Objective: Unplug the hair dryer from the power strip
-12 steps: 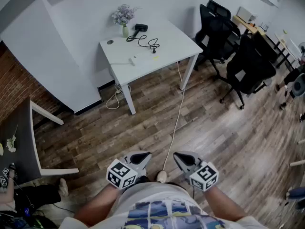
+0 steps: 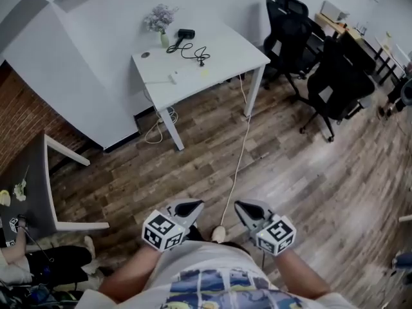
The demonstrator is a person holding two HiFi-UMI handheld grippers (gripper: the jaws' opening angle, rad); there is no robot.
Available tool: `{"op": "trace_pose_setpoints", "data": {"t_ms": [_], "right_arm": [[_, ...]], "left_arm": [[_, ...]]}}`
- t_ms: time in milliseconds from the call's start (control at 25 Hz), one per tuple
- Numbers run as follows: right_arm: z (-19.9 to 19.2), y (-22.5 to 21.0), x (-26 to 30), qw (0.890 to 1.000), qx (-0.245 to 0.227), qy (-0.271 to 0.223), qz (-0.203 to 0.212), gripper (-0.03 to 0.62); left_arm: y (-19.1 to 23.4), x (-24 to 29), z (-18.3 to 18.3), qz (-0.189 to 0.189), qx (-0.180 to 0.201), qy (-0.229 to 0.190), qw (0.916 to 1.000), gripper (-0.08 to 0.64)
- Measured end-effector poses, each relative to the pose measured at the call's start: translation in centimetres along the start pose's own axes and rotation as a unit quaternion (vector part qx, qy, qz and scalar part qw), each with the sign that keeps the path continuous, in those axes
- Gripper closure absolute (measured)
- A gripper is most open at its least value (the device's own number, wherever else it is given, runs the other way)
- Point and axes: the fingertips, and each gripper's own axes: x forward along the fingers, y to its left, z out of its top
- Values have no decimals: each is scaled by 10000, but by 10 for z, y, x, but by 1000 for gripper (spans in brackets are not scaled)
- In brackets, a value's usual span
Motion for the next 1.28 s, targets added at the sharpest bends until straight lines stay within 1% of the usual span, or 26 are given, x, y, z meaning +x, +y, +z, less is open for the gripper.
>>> {"op": "trace_pose_setpoints", "data": {"t_ms": [200, 240, 280, 440, 560, 600, 800, 960, 1080, 1280], "right_arm": [[1, -16, -5, 9999, 31, -118, -109, 589], [1, -20, -3, 9999, 13, -108, -122, 547], [3, -23, -1, 9999, -10, -100, -137, 527], [9, -40, 14, 9996, 36, -103, -262, 523], [13, -62, 29, 9991, 78, -90, -404, 506], [17, -70, 35, 9989, 71, -84, -454, 491], [42, -109, 77, 9974, 36, 23, -722, 451], [68, -138, 126, 9966, 6, 148, -815, 445], [90, -157, 165, 9963, -60, 203, -836, 446], [119, -183, 235, 9959, -157, 352, -824, 453]], "left_arm": [[-6, 15, 8, -53, 62, 62, 9999, 558], [-4, 17, 10, -43, 56, 53, 10000, 558], [-1, 19, 12, -31, 42, 48, 10000, 558], [18, 28, 14, -36, -20, 51, 10000, 558], [38, 39, 21, -94, -24, 24, 10000, 558], [47, 44, 24, -120, -17, 12, 9999, 558], [106, 66, 49, -286, -38, -30, 9996, 558], [165, 81, 83, -351, -32, -91, 9993, 558], [209, 88, 105, -354, 49, -114, 9993, 558], [284, 89, 128, -276, 26, -125, 9995, 558]]}}
